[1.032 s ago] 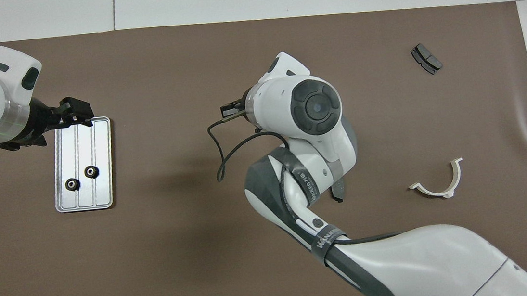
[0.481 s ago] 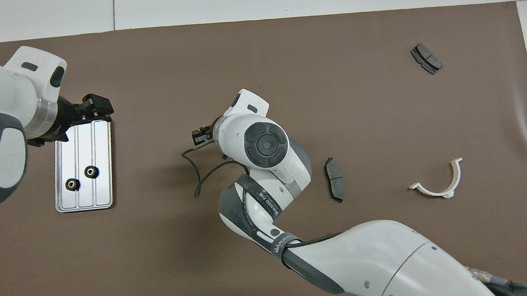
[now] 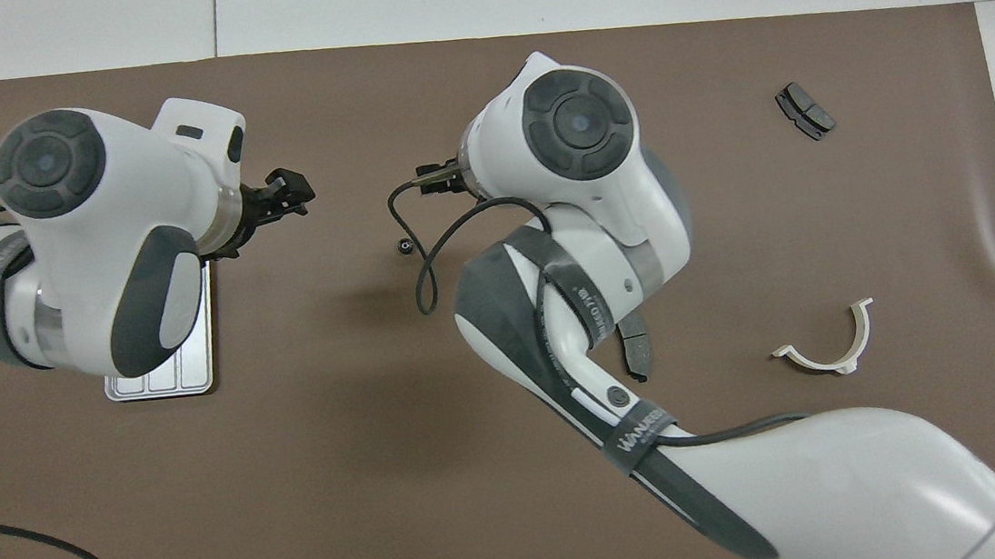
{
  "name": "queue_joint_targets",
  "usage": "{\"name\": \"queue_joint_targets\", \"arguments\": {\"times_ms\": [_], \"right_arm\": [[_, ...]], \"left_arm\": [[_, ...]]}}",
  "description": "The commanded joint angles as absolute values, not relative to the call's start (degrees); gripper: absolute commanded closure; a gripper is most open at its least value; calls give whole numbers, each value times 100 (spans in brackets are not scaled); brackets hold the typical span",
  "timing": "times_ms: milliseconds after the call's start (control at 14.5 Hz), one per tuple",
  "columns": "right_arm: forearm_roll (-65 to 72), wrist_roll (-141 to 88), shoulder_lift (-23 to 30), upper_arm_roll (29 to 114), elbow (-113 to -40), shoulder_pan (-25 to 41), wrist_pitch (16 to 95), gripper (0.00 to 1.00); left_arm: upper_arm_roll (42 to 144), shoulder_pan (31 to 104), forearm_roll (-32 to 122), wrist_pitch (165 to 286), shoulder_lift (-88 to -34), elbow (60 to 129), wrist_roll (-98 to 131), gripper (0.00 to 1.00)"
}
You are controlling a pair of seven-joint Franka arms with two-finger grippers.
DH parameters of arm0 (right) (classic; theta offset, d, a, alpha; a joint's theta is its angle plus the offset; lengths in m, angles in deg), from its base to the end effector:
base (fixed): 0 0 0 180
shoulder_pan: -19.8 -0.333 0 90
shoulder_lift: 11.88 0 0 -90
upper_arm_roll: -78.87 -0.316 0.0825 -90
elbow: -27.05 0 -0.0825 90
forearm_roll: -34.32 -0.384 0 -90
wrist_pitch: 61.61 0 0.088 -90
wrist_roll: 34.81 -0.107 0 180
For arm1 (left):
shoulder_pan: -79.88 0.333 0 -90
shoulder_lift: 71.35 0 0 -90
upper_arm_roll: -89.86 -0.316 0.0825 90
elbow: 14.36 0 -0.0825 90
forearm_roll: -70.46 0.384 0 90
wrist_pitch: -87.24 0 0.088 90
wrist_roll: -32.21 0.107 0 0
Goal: Pick bearing gear from pile to tray
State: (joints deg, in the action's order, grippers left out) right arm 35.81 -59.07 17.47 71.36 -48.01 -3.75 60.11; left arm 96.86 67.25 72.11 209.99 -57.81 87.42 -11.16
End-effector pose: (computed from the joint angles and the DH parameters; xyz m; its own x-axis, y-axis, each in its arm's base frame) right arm 0.6408 0.3593 0.4787 0.9629 0.0778 0.2586 0.1219 -0.9797 -0.1592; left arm 0.6026 -0.2082 0.4375 0.9131 0.3968 0.0937 0.3889 -0.9167 0.0919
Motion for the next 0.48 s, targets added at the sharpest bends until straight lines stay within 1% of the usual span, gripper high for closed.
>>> {"name": "queue_joint_targets", "arguments": {"times_ms": [0, 138, 275, 413], "right_arm": [[3599, -5925, 1126, 7035, -4924, 106, 5162, 23], [3607, -5697, 774, 7043, -4950, 510, 4494, 22], [3599, -5276, 344, 7043, -5012, 1027, 3879, 22], [3599, -4811, 9, 7043, -5047, 1511, 3263, 21]], "left_arm": [[9575, 6153, 7589, 21266, -5142, 8523, -1988, 0], [9575, 5863, 7714, 21607, -4694, 8329, -2629, 0], [9575, 5704, 7758, 21697, -4552, 8337, -2720, 0], [9575, 5572, 7758, 21932, -4455, 8398, -2886, 28]]}}
